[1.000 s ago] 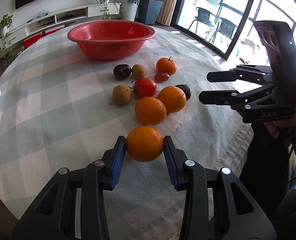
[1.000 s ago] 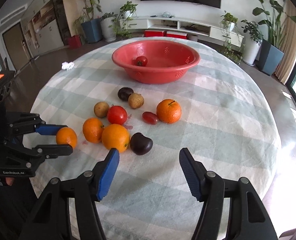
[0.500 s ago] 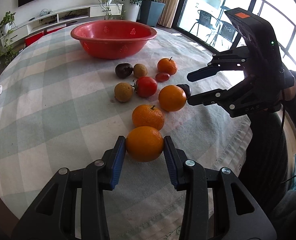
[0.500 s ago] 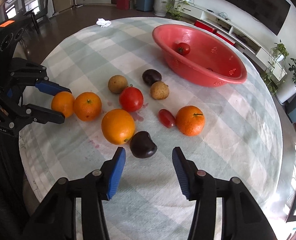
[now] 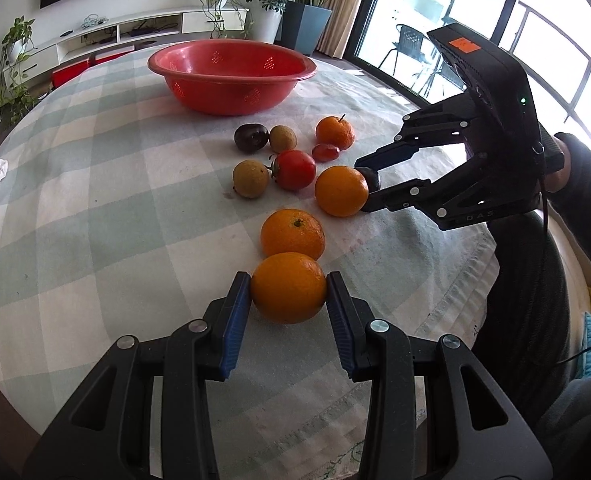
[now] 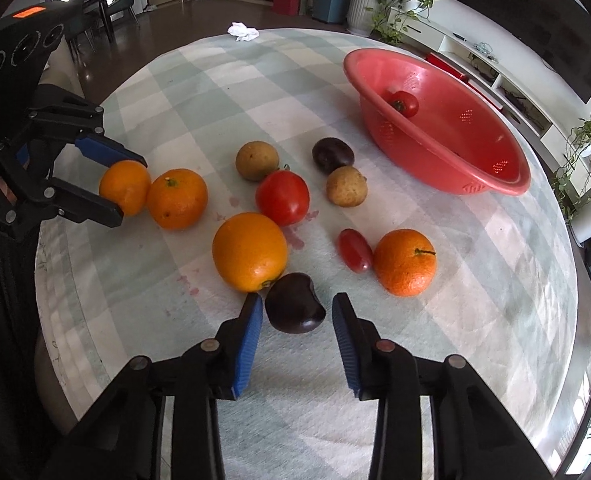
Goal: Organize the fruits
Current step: 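Reach the right tool to the dark plum and grasp it, then lower the orange into the red bowl with the left tool while the right tool releases the plum, then raise both open tools out of the red bowl, then move the left tool to another orange and close on it, then grasp the large orange with the right tool while the left tool holds its orange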
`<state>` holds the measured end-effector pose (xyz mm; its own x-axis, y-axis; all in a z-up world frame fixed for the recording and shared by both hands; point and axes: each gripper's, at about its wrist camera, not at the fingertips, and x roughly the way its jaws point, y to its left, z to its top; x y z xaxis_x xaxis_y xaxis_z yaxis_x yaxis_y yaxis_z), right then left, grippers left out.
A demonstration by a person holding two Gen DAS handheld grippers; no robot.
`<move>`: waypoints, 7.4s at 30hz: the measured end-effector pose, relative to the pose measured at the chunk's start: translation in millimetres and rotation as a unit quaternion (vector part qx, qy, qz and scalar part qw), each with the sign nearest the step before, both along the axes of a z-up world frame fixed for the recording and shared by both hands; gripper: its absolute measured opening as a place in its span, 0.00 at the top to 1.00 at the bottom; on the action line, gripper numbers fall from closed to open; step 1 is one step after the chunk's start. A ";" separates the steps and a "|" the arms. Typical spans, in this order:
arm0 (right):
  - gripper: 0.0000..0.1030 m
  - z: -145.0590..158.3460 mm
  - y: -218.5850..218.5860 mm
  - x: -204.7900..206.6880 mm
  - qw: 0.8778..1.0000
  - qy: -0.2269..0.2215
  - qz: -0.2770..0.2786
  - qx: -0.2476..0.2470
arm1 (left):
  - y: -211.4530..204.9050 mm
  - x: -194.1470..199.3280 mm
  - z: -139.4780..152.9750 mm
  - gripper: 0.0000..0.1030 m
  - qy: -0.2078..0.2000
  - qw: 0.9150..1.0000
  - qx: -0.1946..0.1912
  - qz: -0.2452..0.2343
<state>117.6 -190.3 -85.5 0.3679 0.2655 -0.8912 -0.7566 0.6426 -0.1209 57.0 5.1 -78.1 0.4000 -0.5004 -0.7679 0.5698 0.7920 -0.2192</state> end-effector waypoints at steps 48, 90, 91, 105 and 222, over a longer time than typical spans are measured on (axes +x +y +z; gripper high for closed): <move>0.69 126.1 -89.5 101.3 0.931 -0.090 -0.271 0.227 | -57.8 162.5 109.4 0.65 -0.103 0.992 0.070 -0.005; 0.68 23.3 -2.5 226.3 0.959 0.018 -0.274 0.064 | -110.0 262.0 6.5 0.58 -0.016 0.993 0.113 -0.038; 0.68 23.1 -1.7 226.1 0.960 0.016 -0.273 0.062 | -110.0 261.8 7.3 0.51 -0.020 0.993 0.113 -0.036; 0.53 30.6 -10.7 220.4 0.954 0.013 -0.287 0.085 | -104.6 268.0 4.9 0.28 -0.025 0.993 0.109 -0.027; 0.47 -4.8 7.1 -12.8 0.947 -0.019 -0.286 0.145 | -1.7 17.4 -11.6 0.65 -0.015 0.998 0.015 0.060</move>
<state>104.9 -183.1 -90.2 0.5558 0.2447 -0.7945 -0.2735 0.9563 0.1031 74.4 3.4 -89.7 0.4784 -0.4248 -0.7685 0.4757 0.8610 -0.1798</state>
